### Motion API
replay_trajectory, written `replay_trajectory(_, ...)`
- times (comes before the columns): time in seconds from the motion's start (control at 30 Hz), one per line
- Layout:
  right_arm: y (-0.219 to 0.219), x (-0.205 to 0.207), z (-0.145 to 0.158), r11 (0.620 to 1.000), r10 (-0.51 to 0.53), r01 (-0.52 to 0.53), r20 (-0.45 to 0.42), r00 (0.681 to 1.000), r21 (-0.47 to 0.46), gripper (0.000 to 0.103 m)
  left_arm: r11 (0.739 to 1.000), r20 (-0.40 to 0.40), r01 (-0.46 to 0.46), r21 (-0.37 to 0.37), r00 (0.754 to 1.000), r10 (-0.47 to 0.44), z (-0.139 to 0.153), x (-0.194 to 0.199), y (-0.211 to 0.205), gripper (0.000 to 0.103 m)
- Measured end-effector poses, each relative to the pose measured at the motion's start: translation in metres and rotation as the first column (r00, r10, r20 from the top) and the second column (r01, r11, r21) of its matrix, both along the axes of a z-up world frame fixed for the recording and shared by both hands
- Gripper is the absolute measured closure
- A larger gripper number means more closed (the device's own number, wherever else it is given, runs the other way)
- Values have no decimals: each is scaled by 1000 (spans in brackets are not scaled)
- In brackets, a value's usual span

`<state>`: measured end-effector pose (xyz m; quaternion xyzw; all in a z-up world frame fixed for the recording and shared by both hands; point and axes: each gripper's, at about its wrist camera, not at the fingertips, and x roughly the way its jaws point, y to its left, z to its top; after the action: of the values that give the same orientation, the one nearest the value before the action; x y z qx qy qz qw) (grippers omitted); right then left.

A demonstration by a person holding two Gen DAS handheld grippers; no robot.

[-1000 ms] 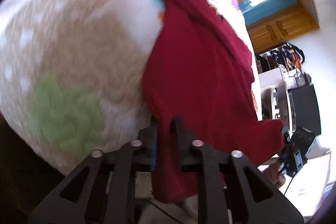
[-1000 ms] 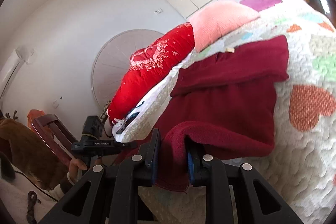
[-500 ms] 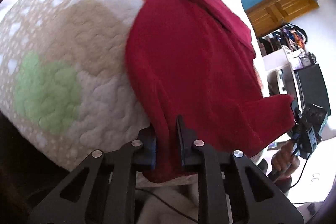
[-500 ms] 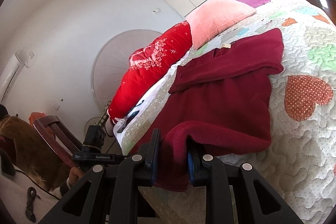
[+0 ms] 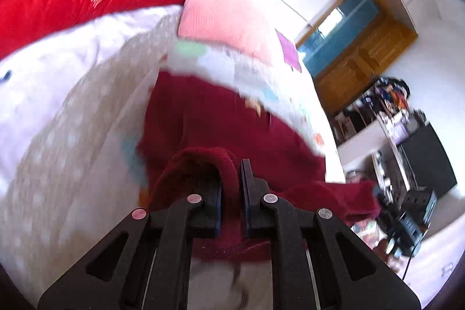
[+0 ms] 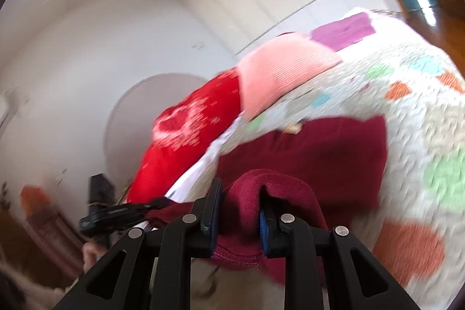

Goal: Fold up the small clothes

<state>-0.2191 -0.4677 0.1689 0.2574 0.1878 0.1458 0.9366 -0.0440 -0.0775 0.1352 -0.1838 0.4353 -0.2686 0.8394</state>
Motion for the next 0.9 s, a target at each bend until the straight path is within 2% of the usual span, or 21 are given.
replay_trajectory(0.13,-19,57,4,997,-73,72,-56,996,-33,83,996,17,-69,60,998,68,-5,62,-31,94)
replay_trajectory(0.2,-25,88,4,994,-100,95,-81,992,-60,83,995,-15,-64,75,998,65,-17,88,-41,94)
replay_trajectory(0.27,-35,118,-1,989,-138,132,-105,985,-68,83,995,-85,-89,49,992,93,-38,114,-44,94)
replay_trajectory(0.33,-45,145,-9,987,-156,147,-167,973,-67,81,995,-163,-102,1,981,101,-58,137,-42,93)
replay_trajectory(0.4,-57,171,-19,988,-156,145,-264,952,-62,78,991,-173,-131,-22,977,125,-61,146,-36,83)
replay_trajectory(0.47,-64,176,-19,988,-155,143,-278,948,-64,76,988,-132,-151,-18,980,147,-55,148,-29,53)
replay_trajectory(0.53,-68,170,-14,989,-145,131,-248,958,-71,68,985,-84,-169,-23,982,167,-45,145,-23,43)
replay_trajectory(0.63,-73,152,-1,982,-183,170,-171,968,-86,50,984,-47,-176,-1,983,175,-35,139,-19,43)
replay_trajectory(0.7,-82,139,9,975,-220,214,-130,967,-58,49,986,-39,-164,10,986,165,-33,135,-23,43)
replay_trajectory(0.77,-83,131,16,980,-199,198,-107,974,-21,49,990,-20,-138,30,990,139,-31,131,-33,43)
replay_trajectory(0.83,-72,129,17,984,-174,170,-93,980,-53,49,990,-8,-129,63,992,129,-34,131,-47,43)
replay_trajectory(0.9,-53,138,11,977,-165,145,-123,979,-159,54,989,-27,-115,91,993,118,-45,132,-59,43)
